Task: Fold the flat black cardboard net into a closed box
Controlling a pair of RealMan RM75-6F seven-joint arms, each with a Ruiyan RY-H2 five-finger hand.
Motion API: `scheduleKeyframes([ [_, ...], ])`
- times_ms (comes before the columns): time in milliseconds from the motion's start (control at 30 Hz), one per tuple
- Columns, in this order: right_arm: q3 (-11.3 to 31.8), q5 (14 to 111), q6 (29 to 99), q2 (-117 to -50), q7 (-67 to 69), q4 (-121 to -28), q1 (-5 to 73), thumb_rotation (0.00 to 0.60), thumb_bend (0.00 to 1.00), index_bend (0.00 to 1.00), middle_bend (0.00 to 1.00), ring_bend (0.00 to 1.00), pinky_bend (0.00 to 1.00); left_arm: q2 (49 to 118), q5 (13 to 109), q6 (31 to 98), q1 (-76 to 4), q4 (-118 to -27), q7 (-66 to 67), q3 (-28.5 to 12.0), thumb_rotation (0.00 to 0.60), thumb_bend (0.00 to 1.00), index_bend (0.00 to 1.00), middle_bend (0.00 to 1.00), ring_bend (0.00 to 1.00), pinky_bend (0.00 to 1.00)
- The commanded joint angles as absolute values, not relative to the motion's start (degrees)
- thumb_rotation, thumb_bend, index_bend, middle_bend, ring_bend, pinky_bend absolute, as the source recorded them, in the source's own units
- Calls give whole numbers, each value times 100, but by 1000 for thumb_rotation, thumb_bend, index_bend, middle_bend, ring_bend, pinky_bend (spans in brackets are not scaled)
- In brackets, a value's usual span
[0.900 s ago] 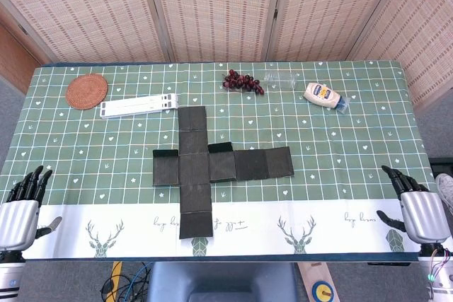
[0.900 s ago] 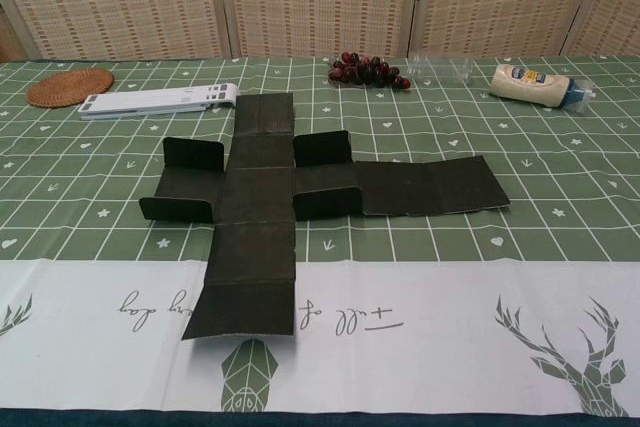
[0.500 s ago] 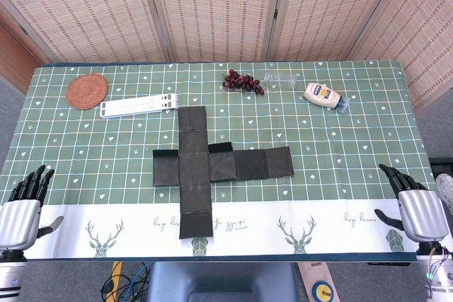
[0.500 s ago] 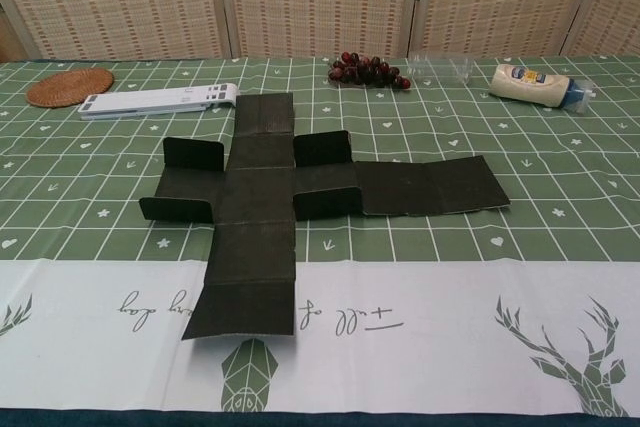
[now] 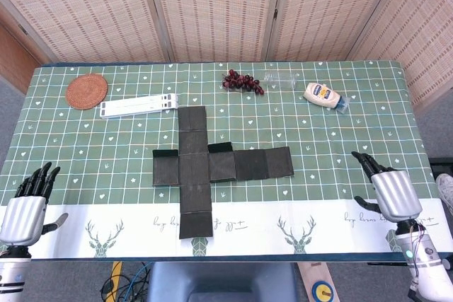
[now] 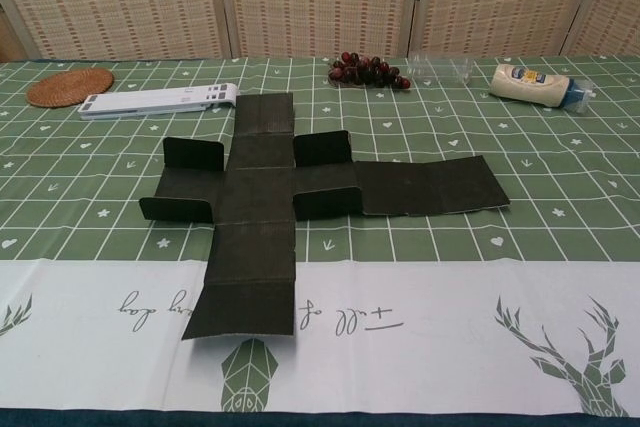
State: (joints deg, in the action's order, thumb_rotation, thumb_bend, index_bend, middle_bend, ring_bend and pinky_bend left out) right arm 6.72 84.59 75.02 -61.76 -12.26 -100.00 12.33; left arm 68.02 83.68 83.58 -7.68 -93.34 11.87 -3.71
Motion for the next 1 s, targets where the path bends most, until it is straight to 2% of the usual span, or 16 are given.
scheduleKeyframes([
  [33,793,8227,7069,-6135,-1391,-10107,1549,600,155,101,206,645,766,6807,8436,8308,-840,-9310,1155,-389,600,107,62,14,77,148],
  [100,855,8061,6827,-6126,-1476,-10135,1714,600,194,101,214,681,813,6832,8600,8253,-965,-9218,1063,-416,600,107,93,57,113,157],
  [167,908,7908,6638,-6112,-1564,-10171,1848,600,373,102,234,714,852,6847,8735,8140,-1113,-9114,961,-442,600,107,137,113,169,204],
  [233,971,7757,6466,-6091,-1699,-10233,1996,600,550,101,274,740,872,6852,8909,7957,-1345,-8984,808,-491,600,107,197,217,267,321],
  [300,1044,7569,6323,-6090,-1776,-10284,2128,600,660,101,322,766,900,6877,9027,7701,-1607,-8825,625,-539,600,107,253,369,410,487],
  [333,1076,7469,6250,-6093,-1788,-10293,2186,600,727,101,376,783,920,6885,9053,7554,-1731,-8762,542,-558,600,107,270,406,444,532],
  [433,1144,7089,5919,-6073,-1878,-10308,2402,600,823,101,541,814,956,6884,9069,6947,-2173,-8570,311,-606,600,107,341,599,604,768],
  [533,1149,6719,5593,-6067,-2131,-10335,2638,600,884,101,663,840,969,6903,8993,6324,-2601,-8415,154,-660,600,111,346,753,753,950],
  [633,1141,6229,5204,-6104,-2280,-10314,2903,600,962,103,790,903,982,6915,8782,5544,-3044,-8317,264,-683,600,131,345,877,865,998],
  [767,1141,5677,4811,-6130,-2365,-10217,3218,600,1000,125,881,961,984,6977,8368,4717,-3483,-8232,500,-735,600,156,336,940,919,1000],
  [867,1101,5353,4634,-6161,-2489,-10114,3439,600,1000,138,881,975,988,7082,7937,4236,-3734,-8081,677,-799,600,173,315,957,929,1000],
  [1000,1040,5056,4573,-6222,-2601,-9984,3644,600,1000,175,807,980,989,7273,7607,4004,-3926,-7822,759,-847,600,191,311,950,918,1000],
])
